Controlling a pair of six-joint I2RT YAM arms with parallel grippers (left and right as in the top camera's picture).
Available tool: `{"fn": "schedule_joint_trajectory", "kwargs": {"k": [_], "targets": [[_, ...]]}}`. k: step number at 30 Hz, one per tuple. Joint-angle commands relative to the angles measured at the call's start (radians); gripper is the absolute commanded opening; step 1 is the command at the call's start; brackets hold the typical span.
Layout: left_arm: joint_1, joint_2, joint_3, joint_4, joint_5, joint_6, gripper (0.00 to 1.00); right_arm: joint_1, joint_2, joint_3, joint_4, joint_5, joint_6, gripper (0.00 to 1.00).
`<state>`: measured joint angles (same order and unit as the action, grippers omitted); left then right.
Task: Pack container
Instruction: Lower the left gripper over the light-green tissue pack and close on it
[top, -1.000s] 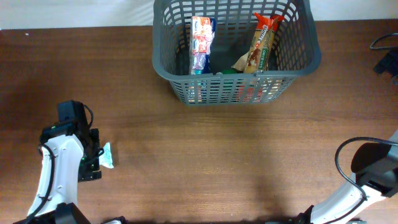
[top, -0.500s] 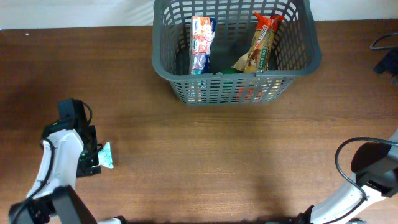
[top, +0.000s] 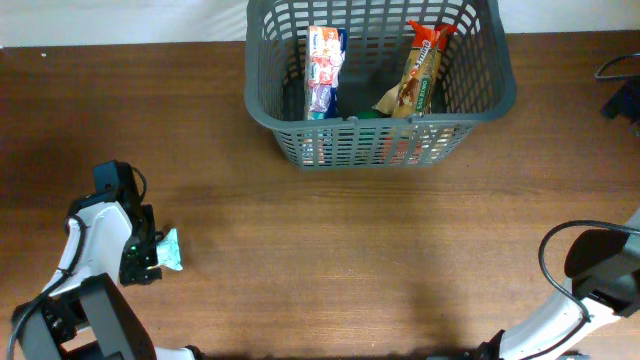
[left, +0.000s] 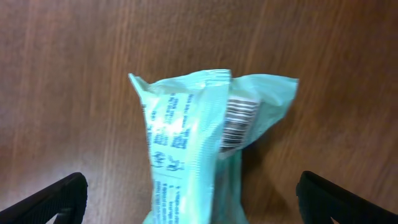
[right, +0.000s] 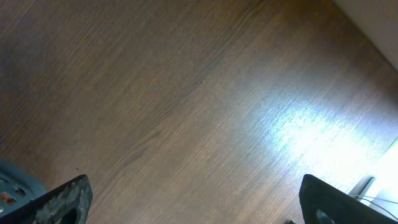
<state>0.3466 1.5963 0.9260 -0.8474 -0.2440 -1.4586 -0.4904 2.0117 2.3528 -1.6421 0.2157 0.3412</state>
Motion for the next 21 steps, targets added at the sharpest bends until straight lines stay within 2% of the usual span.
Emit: {"fn": "schedule_joint_trajectory", "kwargs": {"k": [1,21], "targets": [[0.006,0.01,-0.008,0.022,-0.015,0.005,0.99,-0.006,-0.006,-0.003,0.001,-0.002,0.012,0.99],[0.006,0.124,-0.008,0.066,-0.014,0.005,0.99,-0.006,-0.006,-0.003,0.0,-0.002,0.012,0.99]]}}
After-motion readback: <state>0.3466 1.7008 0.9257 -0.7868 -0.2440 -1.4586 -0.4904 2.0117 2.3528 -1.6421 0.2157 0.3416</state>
